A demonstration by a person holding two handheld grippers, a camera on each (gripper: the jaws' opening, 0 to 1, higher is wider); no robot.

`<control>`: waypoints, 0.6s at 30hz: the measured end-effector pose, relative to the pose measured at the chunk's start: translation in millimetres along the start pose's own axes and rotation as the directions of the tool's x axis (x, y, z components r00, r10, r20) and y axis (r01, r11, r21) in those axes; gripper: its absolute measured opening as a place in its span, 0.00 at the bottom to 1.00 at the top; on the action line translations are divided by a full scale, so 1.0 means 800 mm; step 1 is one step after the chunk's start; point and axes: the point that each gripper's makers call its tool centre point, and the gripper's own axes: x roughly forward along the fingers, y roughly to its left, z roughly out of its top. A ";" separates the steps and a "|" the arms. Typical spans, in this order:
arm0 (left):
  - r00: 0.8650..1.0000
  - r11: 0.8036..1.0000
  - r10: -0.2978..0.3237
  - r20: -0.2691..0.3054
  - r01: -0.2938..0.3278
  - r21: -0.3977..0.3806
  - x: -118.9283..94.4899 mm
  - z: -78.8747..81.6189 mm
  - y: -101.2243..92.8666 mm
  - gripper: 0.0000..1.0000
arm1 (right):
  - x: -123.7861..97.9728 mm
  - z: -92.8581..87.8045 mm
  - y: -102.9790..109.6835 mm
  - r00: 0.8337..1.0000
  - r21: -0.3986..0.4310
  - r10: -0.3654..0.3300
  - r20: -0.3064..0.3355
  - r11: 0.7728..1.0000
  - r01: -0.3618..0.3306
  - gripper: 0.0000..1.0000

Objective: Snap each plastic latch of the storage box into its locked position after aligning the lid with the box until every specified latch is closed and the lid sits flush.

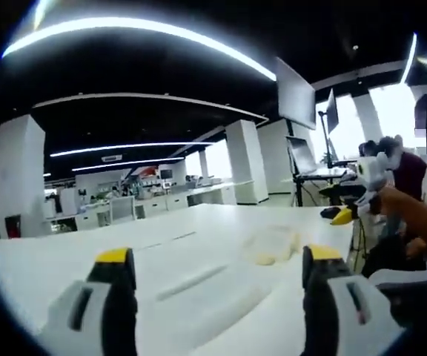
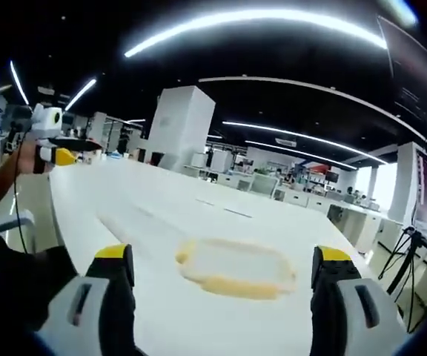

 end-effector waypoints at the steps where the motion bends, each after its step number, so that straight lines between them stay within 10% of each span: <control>1: 1.000 1.000 -0.009 -0.007 0.009 0.006 0.003 0.001 -0.002 0.93 | 0.000 0.001 -0.002 1.000 -0.006 0.002 -0.002 1.000 -0.002 1.00; 18: 0.990 0.994 -0.110 -0.087 0.111 0.007 0.050 -0.009 -0.012 0.91 | 0.015 0.009 -0.055 0.998 -0.105 0.031 -0.054 0.994 -0.037 1.00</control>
